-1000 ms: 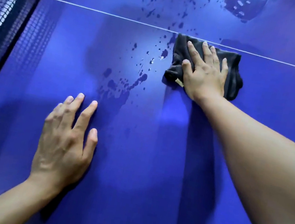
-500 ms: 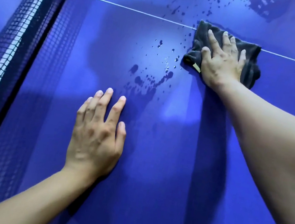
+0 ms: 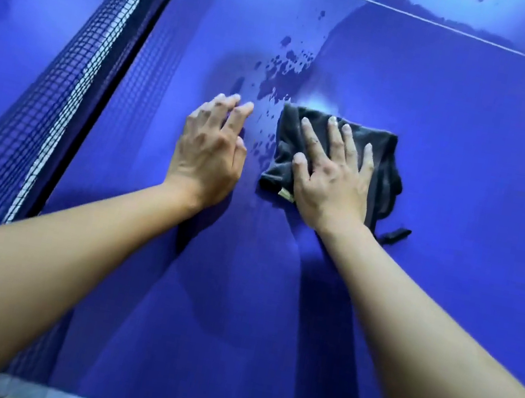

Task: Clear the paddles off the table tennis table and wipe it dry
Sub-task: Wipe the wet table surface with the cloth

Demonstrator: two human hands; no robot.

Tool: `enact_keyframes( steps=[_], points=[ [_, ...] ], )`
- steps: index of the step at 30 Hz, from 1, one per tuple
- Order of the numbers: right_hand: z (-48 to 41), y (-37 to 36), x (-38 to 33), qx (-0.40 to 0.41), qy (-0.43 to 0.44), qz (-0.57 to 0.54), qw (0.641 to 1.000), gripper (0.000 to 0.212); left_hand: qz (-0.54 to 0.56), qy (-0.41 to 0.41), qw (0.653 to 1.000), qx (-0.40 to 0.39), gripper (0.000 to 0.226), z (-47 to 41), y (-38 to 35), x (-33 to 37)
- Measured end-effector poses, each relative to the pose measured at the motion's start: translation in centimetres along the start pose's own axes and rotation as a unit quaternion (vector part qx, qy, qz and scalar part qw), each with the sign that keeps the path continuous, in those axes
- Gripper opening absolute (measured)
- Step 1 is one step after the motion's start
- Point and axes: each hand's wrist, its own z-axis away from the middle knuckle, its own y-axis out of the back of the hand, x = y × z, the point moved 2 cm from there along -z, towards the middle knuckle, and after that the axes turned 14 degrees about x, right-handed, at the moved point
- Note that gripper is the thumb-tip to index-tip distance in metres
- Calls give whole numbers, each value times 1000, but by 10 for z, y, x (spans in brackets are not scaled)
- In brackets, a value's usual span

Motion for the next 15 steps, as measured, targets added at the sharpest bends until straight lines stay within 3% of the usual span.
enact_keyframes(
  steps=[9, 15],
  points=[
    [202, 32, -53, 9, 30, -48, 998, 59, -60, 46, 997, -28, 54, 219, 98, -8],
    [263, 35, -74, 27, 31, -57, 998, 60, -54, 29, 998, -26, 51, 235, 111, -9]
  ],
)
